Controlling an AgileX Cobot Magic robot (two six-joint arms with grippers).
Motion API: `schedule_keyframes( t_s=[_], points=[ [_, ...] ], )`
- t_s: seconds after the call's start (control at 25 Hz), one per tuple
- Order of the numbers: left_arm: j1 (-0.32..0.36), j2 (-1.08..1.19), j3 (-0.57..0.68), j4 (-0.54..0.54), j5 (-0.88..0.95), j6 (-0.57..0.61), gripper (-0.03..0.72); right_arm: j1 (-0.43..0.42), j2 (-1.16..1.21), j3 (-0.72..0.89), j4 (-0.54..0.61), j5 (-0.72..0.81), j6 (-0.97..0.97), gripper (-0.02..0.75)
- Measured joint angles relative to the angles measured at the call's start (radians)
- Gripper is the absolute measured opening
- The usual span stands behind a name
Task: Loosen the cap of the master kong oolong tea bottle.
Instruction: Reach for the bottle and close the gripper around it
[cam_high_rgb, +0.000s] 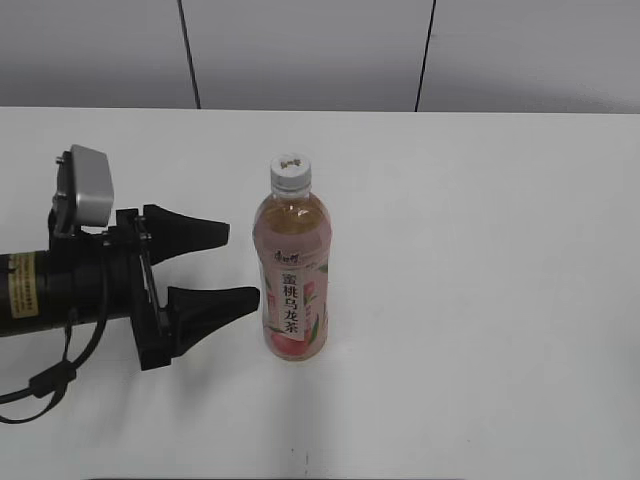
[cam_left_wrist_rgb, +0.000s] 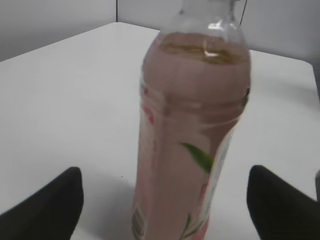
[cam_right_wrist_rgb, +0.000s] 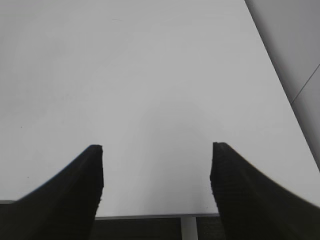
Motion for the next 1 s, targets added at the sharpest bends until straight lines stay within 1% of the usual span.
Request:
schedule_keyframes(
  t_s=[0.2,0.4,0.52,0.64,0.8,1.0],
  points=[
    [-0.062,0.000,0.000,-0.077,-0.002,0.000,0.595,0.000,0.000,0.000,0.000,0.000,0.000,0.511],
    [-0.125,0.002,-0.004,-0.184,-0.002,-0.003,0.592,0.000,0.000,0.000,0.000,0.000,0.000,0.511],
    [-0.166,0.006,-0.030,-0.199,-0.002,-0.003,0.591,0.000,0.000,0.000,0.000,0.000,0.000,0.511],
    [-0.193,0.009,-0.053,-0.210,-0.002,-0.003,0.591,0.000,0.000,0.000,0.000,0.000,0.000,0.511],
    [-0.207,0.009,-0.071,-0.227,-0.002,-0.003,0.590,0.000,0.000,0.000,0.000,0.000,0.000,0.511],
    [-0.207,0.011,-0.088,-0.239,-0.002,-0.003,0.587,0.000,0.000,0.000,0.000,0.000,0.000,0.511]
  ],
)
